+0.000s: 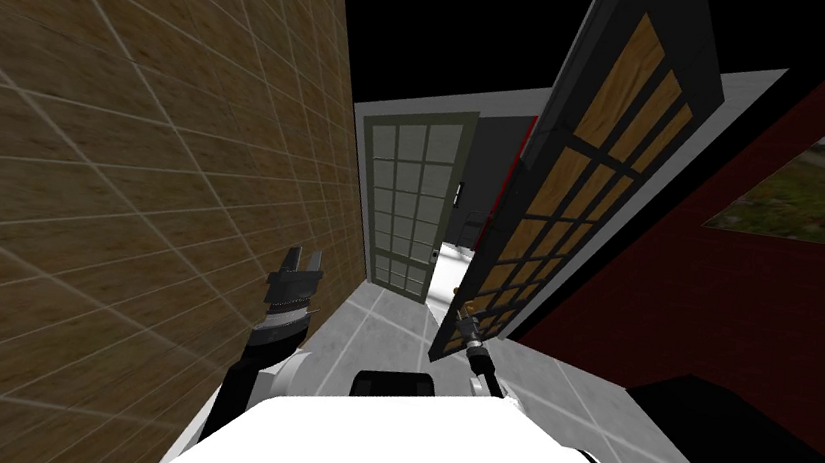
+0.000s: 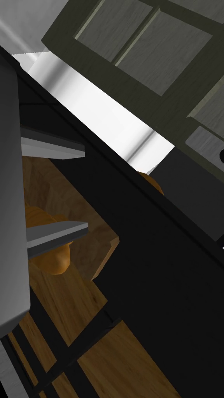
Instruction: Pull the door open
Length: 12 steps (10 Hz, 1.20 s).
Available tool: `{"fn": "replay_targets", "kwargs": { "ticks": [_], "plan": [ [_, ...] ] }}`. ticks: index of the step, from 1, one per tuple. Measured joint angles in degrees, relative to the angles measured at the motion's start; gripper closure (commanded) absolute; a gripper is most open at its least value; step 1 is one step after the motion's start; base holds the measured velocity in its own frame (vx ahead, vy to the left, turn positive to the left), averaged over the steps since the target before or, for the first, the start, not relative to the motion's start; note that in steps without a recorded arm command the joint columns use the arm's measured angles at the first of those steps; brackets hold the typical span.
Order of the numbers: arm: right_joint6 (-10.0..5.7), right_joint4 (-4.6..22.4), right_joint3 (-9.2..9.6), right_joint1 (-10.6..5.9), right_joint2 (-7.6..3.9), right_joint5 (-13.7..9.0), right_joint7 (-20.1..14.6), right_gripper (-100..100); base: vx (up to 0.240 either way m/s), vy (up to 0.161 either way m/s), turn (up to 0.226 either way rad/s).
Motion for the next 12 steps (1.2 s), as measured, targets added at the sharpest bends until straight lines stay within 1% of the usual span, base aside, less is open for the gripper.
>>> {"fn": "replay_targets", "kwargs": {
  "ticks": [1, 2, 3, 4, 5, 6, 7, 8, 9, 10, 11, 12],
  "plan": [
    [-0.73, 1.45, 0.15, -0.69, -0.05, -0.11, -0.96, -100, -0.019, -0.013, 0.019],
    [-1.96, 4.39, 0.14, -1.85, -0.22, -0.18, -1.35, -100, -0.005, -0.002, -0.019],
    [0.74, -1.18, 0.46, 1.3, 0.16, 0.07, -1.74, -100, -0.007, 0.0, -0.05],
    [2.9, -4.89, 0.6, 2.79, 0.38, 0.13, -1.83, -100, -0.048, -0.03, 0.059],
    [2.82, -4.68, 0.8, 2.25, 0.2, -0.09, -2.75, -100, -0.093, -0.048, 0.151],
    [1.61, -2.63, 1.17, 0.89, -0.23, -0.4, -4.34, -100, -0.068, -0.053, 0.07],
    [1.89, -4.21, 1.49, 1.55, -0.11, -0.43, -5.61, -100, -0.056, -0.057, 0.059],
    [2.11, -4.57, 1.89, 1.43, 0.02, -0.57, -6.95, -100, -0.046, -0.052, 0.04],
    [3.0, -6.65, 2.25, 2.37, 0.0, -0.57, -8.11, -100, -0.019, -0.025, 0.015],
    [1.39, -3.19, 2.21, 0.57, -0.43, -0.69, -8.66, -100, -0.047, -0.005, 0.053],
    [0.99, -3.05, 2.38, 0.49, -0.47, -0.89, -9.7, -100, -0.068, -0.048, 0.093],
    [1.7, -4.15, 2.92, 0.81, -0.41, -1.04, -11.25, -100, -0.064, -0.063, 0.058]
  ]
}}
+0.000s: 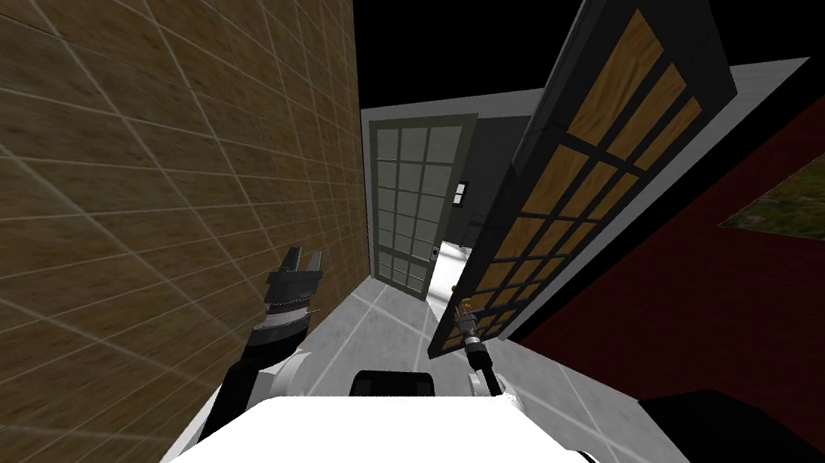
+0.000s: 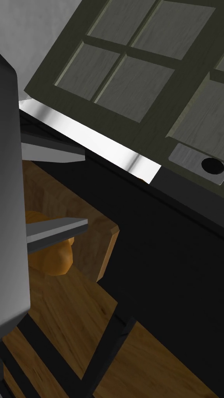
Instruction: Pull the door open
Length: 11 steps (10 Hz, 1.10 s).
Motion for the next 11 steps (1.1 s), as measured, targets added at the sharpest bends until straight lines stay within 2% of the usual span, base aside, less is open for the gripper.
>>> {"fn": "replay_targets", "kwargs": {
  "ticks": [1, 2, 3, 4, 5, 6, 7, 8, 10, 11],
  "plan": [
    [1.59, -3.2, 0.43, 1.45, 0.11, 0.02, -1.29, -100, -0.043, -0.031, -0.005],
    [1.82, -3.6, 0.55, 1.35, 0.04, 0.0, -1.89, -100, -0.014, -0.004, -0.015],
    [0.26, -0.8, 0.42, -0.2, -0.3, -0.13, -2.11, -100, -0.041, -0.027, 0.064],
    [0.96, -2.4, 0.72, 0.6, -0.35, -0.23, -3.2, -100, -0.045, -0.038, 0.052],
    [1.41, -2.86, 0.93, 0.8, -0.11, -0.27, -3.89, -100, -0.022, -0.012, 0.016],
    [-0.01, -0.03, 0.88, -0.62, -0.03, -0.36, -3.95, -100, -0.048, -0.017, 0.058],
    [0.06, -0.74, 1.21, -0.18, -0.11, -0.46, -5.0, -100, -0.082, -0.053, 0.099],
    [-0.63, 1.08, 1.62, -1.3, -0.29, -0.68, -6.56, -100, -0.067, -0.045, 0.056],
    [0.24, -0.59, 2.26, -0.85, -0.27, -0.86, -9.18, -100, -0.084, -0.06, 0.074],
    [0.14, -0.29, 2.72, -1.21, -0.45, -1.04, -10.86, -100, -0.067, -0.04, 0.041]
  ]
}}
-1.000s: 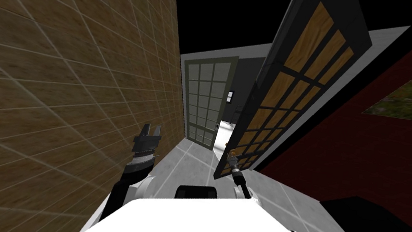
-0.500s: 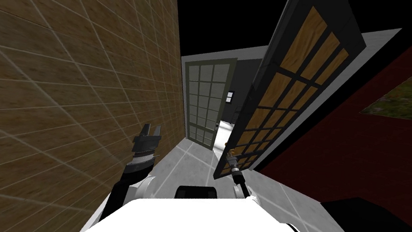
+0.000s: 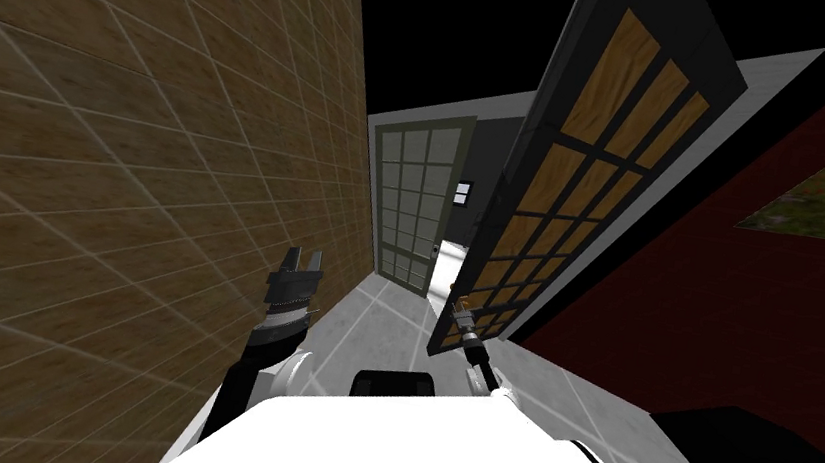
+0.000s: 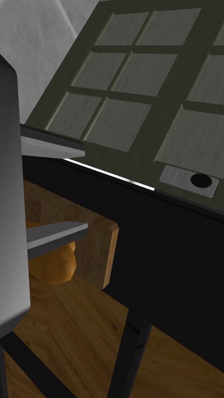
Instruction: Pull the door open
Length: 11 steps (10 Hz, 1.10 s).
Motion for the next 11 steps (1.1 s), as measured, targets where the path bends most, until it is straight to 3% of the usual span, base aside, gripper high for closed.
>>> {"fn": "replay_targets", "kwargs": {
  "ticks": [1, 3, 6, 11],
  "plan": [
    [-0.97, 1.72, 0.15, -0.9, -0.06, -0.12, -1.1, -100, -0.073, -0.029, 0.047],
    [-0.19, 0.16, 0.9, -0.45, -0.21, -0.41, -4.12, -100, -0.106, -0.049, 0.09],
    [-0.9, 1.45, 1.82, -1.37, -0.28, -0.77, -7.96, -100, -0.063, -0.05, 0.05],
    [-0.87, 0.99, 3.47, -1.98, -0.56, -1.39, -14.84, -100, -0.08, -0.047, 0.058]
  ]
}}
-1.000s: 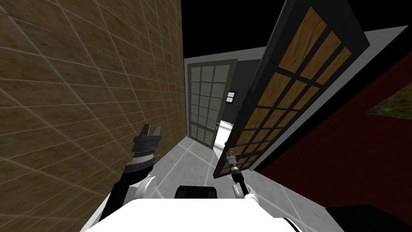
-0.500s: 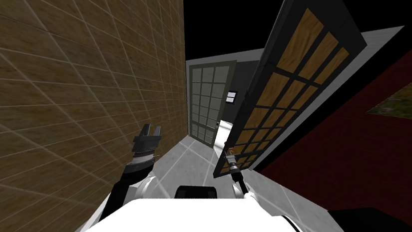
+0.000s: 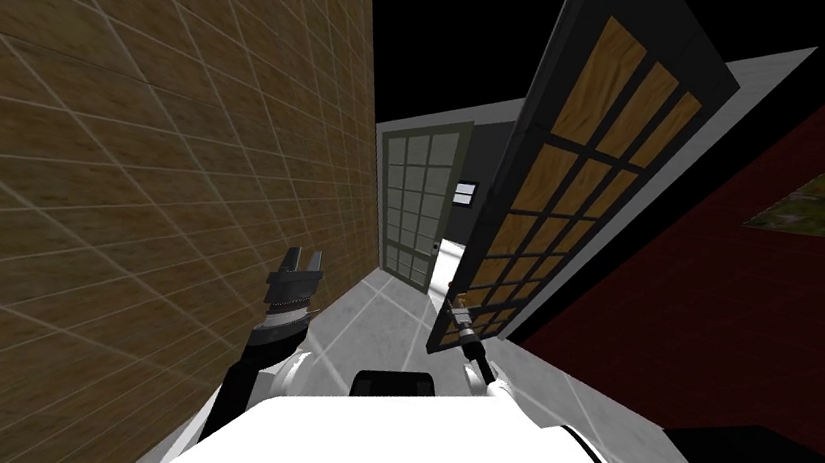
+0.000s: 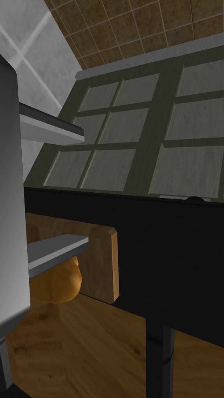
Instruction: Pull the door open
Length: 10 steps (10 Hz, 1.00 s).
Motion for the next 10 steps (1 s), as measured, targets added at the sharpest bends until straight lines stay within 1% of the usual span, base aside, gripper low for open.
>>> {"fn": "replay_targets", "kwargs": {
  "ticks": [1, 2, 3, 4, 5, 6, 7, 8, 9, 10],
  "plan": [
    [-0.31, 0.69, 0.17, -0.49, 0.17, -0.12, -0.82, -100, -0.061, -0.027, 0.034],
    [0.46, -0.86, 0.45, 0.22, 0.1, -0.16, -1.68, -100, -0.054, -0.028, 0.036],
    [0.4, -0.28, 0.64, -0.2, 0.03, -0.26, -2.59, -100, -0.032, 0.006, 0.05],
    [0.14, -0.23, 0.89, -0.36, 0.31, -0.15, -2.78, -100, 0.026, 0.015, 0.17],
    [-1.19, 0.76, 0.88, -0.17, 0.26, -0.17, -2.91, -100, 0.062, -0.017, 0.192],
    [-2.29, 0.05, 0.62, 1.39, 0.19, -0.32, -2.85, -100, 0.074, -0.043, 0.096],
    [-4.28, 2.31, 0.41, 1.06, -0.18, -0.46, -3.05, -100, 0.064, -0.031, 0.065],
    [-4.34, 1.11, 0.23, 2.01, -0.53, -0.57, -3.26, -100, 0.047, -0.016, 0.074],
    [-6.17, 4.03, -0.06, 0.84, -1.05, -0.75, -3.55, -100, 0.027, -0.015, 0.038],
    [-6.51, 3.52, -0.18, 1.24, -1.29, -0.81, -3.73, -100, 0.008, -0.008, -0.011]
  ]
}}
